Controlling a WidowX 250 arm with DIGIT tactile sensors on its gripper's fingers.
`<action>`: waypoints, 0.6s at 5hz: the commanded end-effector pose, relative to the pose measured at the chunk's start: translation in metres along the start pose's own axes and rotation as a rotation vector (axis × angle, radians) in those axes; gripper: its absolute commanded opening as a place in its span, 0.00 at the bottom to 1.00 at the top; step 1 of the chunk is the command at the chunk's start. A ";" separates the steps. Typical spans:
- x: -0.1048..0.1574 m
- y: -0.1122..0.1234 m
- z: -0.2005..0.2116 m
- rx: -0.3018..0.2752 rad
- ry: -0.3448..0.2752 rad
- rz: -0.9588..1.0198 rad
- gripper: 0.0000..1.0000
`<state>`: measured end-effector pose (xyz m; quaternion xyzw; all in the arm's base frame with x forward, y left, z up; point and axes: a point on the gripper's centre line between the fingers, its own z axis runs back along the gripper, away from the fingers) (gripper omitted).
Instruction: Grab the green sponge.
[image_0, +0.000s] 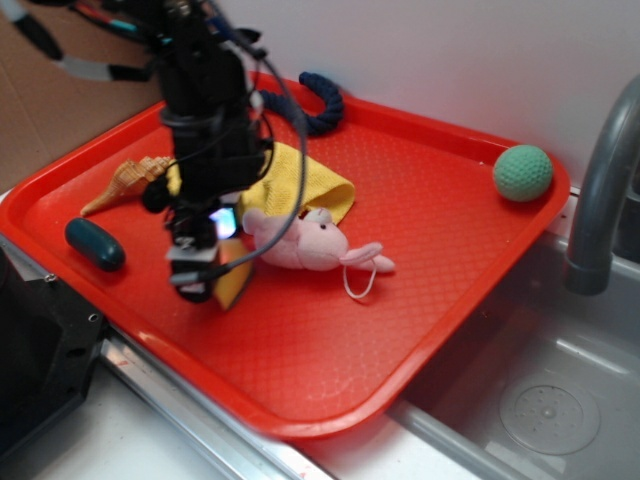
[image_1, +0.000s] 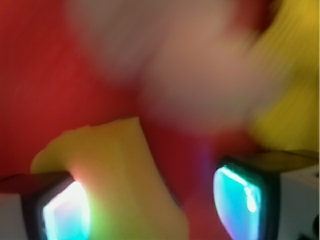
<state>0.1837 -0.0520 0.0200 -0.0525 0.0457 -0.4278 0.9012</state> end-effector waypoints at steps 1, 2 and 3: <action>0.009 0.002 0.005 0.022 -0.010 -0.002 0.00; 0.008 0.002 0.010 0.040 -0.022 0.006 0.00; 0.004 -0.001 0.017 0.061 -0.029 0.027 0.00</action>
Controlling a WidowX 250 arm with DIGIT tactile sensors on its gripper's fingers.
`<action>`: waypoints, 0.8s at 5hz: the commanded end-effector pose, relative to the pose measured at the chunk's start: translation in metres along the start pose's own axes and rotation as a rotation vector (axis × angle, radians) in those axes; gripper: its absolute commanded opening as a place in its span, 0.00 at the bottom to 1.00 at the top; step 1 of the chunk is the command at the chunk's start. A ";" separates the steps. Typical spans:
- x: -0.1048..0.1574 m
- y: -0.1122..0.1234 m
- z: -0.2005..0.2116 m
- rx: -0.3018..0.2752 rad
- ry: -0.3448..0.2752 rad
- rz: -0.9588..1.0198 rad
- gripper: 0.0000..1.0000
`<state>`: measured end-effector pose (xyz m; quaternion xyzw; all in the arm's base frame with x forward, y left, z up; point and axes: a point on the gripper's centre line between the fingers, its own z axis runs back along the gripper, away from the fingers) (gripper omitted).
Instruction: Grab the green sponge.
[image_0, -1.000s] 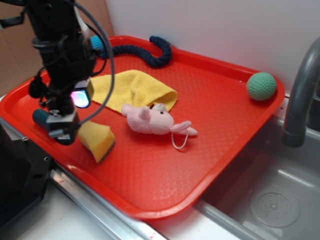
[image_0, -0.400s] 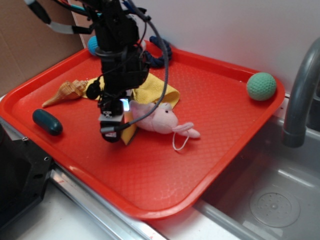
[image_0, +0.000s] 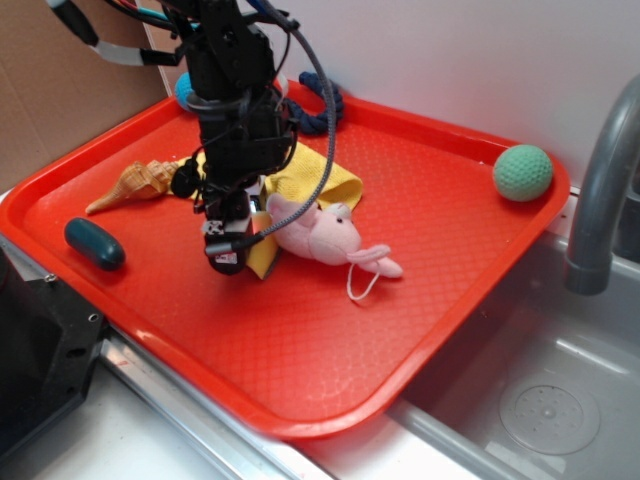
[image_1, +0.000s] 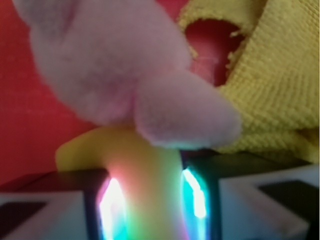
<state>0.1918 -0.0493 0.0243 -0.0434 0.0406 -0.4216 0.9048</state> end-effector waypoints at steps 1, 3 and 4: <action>-0.011 -0.021 0.035 0.099 -0.052 0.085 0.00; -0.070 -0.028 0.122 0.210 -0.103 0.513 0.00; -0.106 -0.024 0.158 0.171 -0.153 0.763 0.00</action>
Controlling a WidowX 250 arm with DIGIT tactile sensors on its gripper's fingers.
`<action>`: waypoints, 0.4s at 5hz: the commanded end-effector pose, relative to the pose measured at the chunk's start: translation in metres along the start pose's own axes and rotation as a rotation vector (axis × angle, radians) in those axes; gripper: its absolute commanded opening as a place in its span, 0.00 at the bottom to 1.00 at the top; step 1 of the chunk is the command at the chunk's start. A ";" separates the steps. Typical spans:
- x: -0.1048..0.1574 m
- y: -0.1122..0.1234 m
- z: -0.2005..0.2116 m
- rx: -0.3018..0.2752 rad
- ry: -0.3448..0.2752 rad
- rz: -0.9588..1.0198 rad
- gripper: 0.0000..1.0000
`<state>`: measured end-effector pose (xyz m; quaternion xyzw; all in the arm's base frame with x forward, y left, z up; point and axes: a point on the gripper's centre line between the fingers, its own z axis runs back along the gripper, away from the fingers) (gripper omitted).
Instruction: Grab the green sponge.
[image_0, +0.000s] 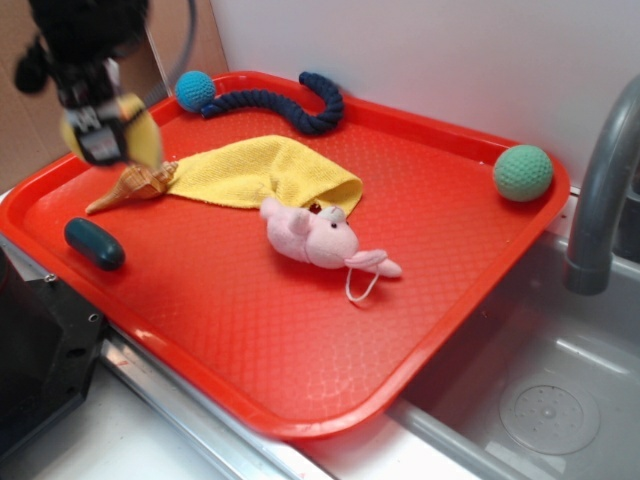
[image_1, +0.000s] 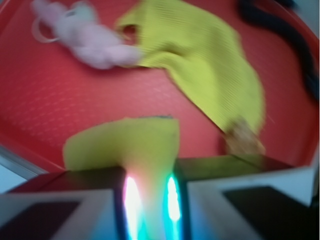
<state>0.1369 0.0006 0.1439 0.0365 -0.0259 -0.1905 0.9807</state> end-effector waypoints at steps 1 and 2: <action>-0.024 0.028 0.064 -0.007 -0.064 0.532 0.00; -0.017 0.033 0.071 0.010 -0.068 0.533 0.00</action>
